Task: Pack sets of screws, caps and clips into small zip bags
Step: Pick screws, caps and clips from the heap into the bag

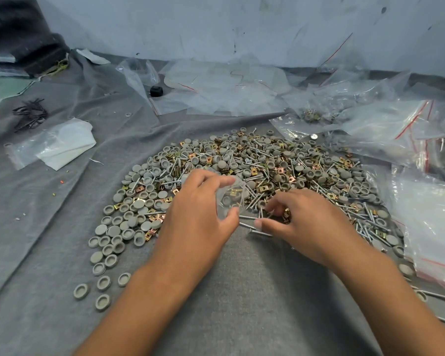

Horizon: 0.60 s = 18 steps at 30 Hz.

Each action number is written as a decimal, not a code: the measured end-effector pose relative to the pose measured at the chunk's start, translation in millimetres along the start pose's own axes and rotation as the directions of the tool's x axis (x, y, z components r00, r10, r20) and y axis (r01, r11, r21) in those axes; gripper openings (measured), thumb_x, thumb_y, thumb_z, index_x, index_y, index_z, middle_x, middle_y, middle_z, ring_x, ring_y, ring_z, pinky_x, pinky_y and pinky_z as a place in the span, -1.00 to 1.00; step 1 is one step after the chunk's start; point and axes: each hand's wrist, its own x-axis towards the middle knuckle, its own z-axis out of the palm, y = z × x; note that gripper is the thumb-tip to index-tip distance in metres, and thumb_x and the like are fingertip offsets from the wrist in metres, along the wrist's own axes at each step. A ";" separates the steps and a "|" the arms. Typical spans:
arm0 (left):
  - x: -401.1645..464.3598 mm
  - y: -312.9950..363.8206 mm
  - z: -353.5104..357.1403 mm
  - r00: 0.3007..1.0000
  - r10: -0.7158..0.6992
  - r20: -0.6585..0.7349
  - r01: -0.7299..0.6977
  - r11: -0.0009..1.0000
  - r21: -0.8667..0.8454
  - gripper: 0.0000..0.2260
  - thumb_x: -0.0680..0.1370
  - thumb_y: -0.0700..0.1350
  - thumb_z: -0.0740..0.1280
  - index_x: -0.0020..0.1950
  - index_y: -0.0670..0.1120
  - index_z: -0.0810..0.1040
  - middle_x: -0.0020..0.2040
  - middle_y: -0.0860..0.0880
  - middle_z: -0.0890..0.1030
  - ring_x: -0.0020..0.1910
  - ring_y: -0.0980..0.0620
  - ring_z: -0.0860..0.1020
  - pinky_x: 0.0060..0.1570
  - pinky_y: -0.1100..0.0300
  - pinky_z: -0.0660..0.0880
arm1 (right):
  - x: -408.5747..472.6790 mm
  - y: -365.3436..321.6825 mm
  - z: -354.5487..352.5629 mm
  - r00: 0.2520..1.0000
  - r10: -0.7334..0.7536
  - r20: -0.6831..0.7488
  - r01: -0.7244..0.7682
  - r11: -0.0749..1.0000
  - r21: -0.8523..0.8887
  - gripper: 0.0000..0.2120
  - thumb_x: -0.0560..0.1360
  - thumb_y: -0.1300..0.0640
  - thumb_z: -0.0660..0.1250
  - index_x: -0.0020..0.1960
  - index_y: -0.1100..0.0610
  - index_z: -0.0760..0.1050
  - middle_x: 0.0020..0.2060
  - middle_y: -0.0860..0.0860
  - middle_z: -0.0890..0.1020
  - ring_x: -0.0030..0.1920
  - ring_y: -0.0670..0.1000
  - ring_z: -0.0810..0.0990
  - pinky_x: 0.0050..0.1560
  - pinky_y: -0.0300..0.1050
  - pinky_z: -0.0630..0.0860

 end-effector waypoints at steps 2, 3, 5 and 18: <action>0.0 0.1 0.2 1.000 -0.002 0.001 0.002 1.000 0.003 -0.56 0.50 -0.02 0.47 0.37 0.11 0.53 0.08 0.24 0.42 -0.03 0.43 0.38 -0.08 0.54 0.34 | -1.8 -9.1 2.8 0.999 0.005 -0.044 -0.008 0.998 -0.061 -0.62 0.43 -0.43 0.30 0.08 -0.19 0.47 -0.08 -0.24 0.50 -0.03 -0.14 0.47 -0.11 -0.06 0.55; -0.2 0.0 0.2 1.000 -0.001 0.002 0.001 1.000 0.002 -0.56 0.50 -0.02 0.47 0.37 0.11 0.53 0.08 0.24 0.42 -0.03 0.43 0.38 -0.07 0.55 0.34 | -2.0 -11.5 4.0 0.999 0.003 -0.048 -0.006 0.998 -0.062 -0.67 0.47 -0.35 0.33 0.09 -0.17 0.48 -0.07 -0.22 0.50 -0.01 -0.11 0.47 -0.09 -0.03 0.57; -0.7 -0.4 0.0 1.000 0.000 0.003 0.000 1.000 0.000 -0.56 0.50 -0.02 0.47 0.37 0.11 0.53 0.07 0.24 0.41 -0.04 0.42 0.38 -0.04 0.55 0.33 | -1.9 -12.3 3.4 1.000 0.002 -0.028 -0.003 1.000 -0.028 -0.79 0.53 -0.22 0.35 0.08 -0.15 0.50 -0.11 -0.21 0.52 -0.03 -0.09 0.50 -0.11 -0.02 0.58; -0.4 0.0 -0.8 1.000 -0.001 -0.002 0.001 1.000 -0.005 -0.56 0.50 -0.01 0.46 0.38 0.10 0.52 0.10 0.22 0.43 -0.05 0.39 0.40 0.04 0.38 0.47 | -5.7 -1.9 -2.9 0.984 -0.161 0.076 0.155 0.985 0.079 -0.91 0.59 -0.09 0.31 -0.03 -0.19 0.39 -0.09 -0.28 0.44 -0.02 -0.17 0.40 -0.05 -0.19 0.42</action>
